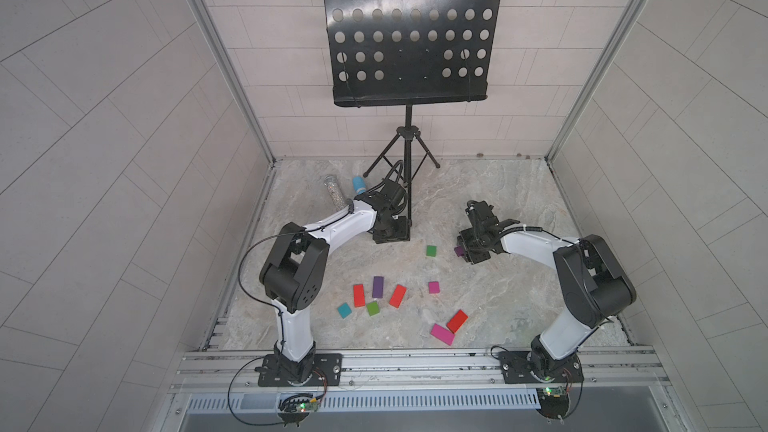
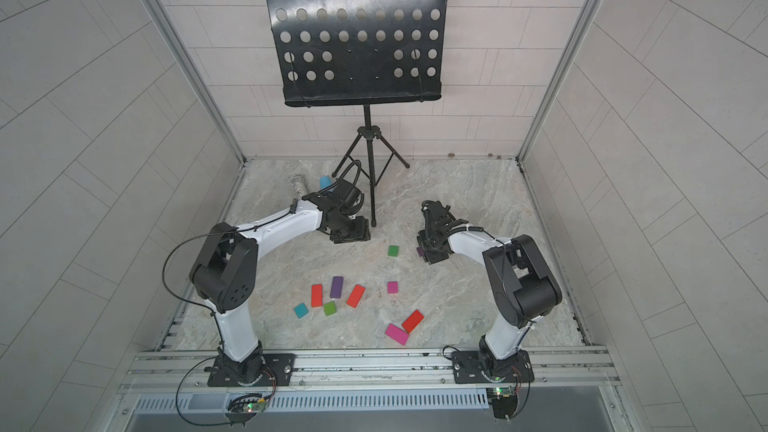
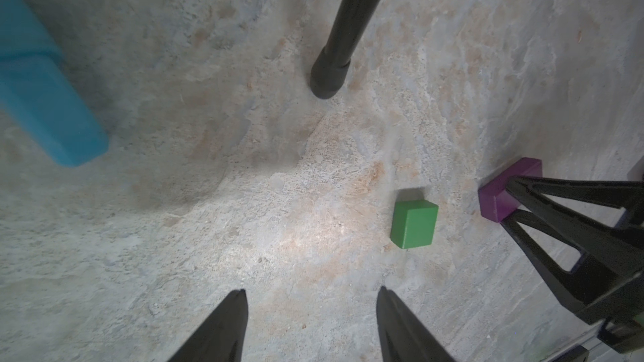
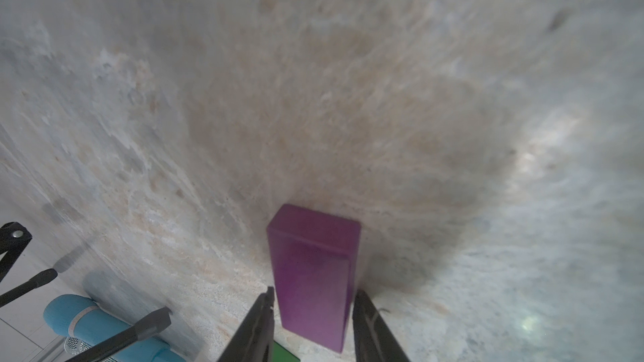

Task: Assemble the number 7 with building blocks
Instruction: Place the building block at the center of the board.

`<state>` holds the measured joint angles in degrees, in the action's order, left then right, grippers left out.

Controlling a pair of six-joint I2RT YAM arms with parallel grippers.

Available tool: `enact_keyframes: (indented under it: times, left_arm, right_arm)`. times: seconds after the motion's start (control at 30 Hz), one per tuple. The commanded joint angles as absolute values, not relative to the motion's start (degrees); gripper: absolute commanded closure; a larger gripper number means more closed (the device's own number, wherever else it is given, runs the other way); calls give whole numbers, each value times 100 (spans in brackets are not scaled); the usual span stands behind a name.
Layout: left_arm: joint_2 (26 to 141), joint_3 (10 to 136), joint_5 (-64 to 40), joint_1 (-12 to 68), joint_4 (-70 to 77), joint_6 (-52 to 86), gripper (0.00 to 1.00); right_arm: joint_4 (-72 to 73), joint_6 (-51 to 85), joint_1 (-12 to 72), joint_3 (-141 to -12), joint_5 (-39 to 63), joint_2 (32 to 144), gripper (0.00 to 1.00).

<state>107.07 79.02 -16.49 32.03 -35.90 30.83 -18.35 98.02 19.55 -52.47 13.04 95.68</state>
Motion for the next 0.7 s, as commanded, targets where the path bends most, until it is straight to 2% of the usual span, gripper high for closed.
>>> enact_keyframes:
  times: [0.0,0.3,0.67]
  left_arm:
    - [10767,8095,-1611,3227,-3690,2971,35]
    - [10769,8116,-1551,3226,-3733,2927,35]
    - [10780,8352,-1450,3227,-3885,2763,34]
  right_arm:
    - [-2248,10052,1995,-5212,1184,9624,51]
    - [-2414,9984,1988,-5262,1234,9283,45]
    - [-2553,9234,1978,-5086,1456,8251,41]
